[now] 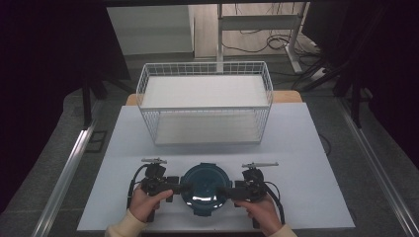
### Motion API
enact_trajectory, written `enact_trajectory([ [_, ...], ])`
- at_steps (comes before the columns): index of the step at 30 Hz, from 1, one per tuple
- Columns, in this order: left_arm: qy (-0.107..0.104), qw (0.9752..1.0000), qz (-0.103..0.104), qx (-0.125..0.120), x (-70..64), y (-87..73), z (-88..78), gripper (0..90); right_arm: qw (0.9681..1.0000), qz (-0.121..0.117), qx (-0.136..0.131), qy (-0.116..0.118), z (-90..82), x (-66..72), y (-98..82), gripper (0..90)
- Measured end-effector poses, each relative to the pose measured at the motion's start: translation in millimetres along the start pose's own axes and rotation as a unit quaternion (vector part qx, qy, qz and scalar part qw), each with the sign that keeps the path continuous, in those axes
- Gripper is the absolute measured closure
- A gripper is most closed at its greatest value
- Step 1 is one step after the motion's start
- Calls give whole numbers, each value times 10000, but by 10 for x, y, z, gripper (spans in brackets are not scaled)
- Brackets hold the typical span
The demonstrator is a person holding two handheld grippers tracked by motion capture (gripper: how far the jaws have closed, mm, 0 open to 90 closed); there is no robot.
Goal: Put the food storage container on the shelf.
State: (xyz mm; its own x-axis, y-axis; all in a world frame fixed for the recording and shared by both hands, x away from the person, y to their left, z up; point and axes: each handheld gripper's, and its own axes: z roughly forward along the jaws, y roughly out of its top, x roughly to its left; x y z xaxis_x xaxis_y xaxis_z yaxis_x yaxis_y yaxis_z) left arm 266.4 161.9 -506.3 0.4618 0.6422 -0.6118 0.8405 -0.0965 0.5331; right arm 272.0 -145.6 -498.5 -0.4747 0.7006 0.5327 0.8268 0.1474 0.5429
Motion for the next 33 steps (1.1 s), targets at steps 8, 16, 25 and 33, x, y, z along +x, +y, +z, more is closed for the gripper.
enact_trajectory([
  [8,-133,9998,-99,108,9,-17,77,178,9990,386,126,189,132,38,-50,63],
  [16,-282,9985,-451,123,41,-36,95,249,9982,542,49,251,155,57,-70,157],
  [25,-314,9975,-627,36,29,-44,36,326,9950,940,-182,298,67,5,-71,285],
  [33,-329,9972,-651,-134,6,-65,-13,367,9938,999,-344,348,21,0,-93,329],
])
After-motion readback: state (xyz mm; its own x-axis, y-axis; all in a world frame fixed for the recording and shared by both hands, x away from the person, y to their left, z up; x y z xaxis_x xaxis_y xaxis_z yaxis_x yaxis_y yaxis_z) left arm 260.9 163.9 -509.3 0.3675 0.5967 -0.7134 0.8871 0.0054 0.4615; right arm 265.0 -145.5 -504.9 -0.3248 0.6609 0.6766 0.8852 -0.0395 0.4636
